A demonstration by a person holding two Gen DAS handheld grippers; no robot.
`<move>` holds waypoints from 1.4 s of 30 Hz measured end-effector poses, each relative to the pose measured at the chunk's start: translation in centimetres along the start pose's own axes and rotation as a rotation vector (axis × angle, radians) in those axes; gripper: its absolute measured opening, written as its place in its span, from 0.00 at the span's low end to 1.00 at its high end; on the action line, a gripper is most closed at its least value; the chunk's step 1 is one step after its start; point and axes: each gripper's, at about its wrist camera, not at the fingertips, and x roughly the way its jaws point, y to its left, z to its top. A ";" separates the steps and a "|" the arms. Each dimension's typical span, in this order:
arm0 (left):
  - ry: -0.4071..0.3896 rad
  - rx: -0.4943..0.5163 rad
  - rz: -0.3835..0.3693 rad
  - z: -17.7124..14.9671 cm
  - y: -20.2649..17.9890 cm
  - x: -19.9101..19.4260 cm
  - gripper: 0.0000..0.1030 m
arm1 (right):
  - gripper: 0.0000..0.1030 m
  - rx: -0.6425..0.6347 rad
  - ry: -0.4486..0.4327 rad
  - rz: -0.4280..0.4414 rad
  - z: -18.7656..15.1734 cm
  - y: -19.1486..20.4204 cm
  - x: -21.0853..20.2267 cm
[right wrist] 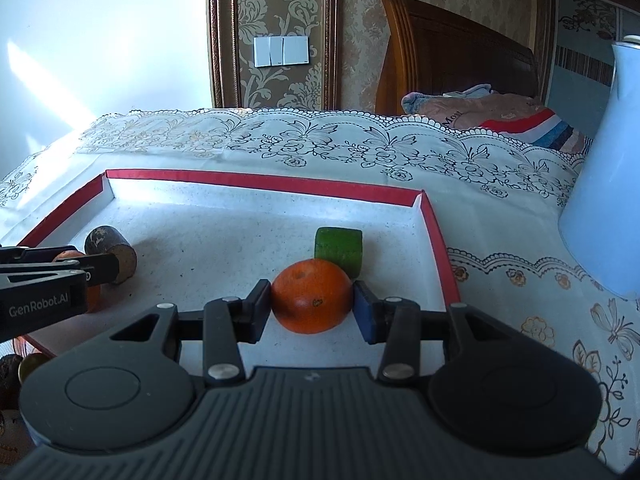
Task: Organize fruits
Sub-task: 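Carry both held oranges over the red tray and lower them, then open both tools to release the oranges inside the tray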
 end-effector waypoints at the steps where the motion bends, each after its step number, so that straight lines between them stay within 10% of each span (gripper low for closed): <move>1: -0.002 0.005 0.004 0.0 -0.1 0.1 0.35 | 0.40 0.002 -0.001 -0.001 0.1 0.0 0.1; 15: -0.018 0.040 0.030 0.3 -1.0 1.1 0.36 | 0.41 0.042 0.019 0.000 0.3 -0.5 1.2; 24: 0.014 0.029 0.029 0.0 -0.8 1.6 0.54 | 0.42 0.049 0.018 -0.009 0.3 -0.6 1.1; 42: 0.022 0.002 0.035 0.0 -0.4 1.4 0.61 | 0.71 0.057 0.006 -0.019 0.2 -0.8 0.5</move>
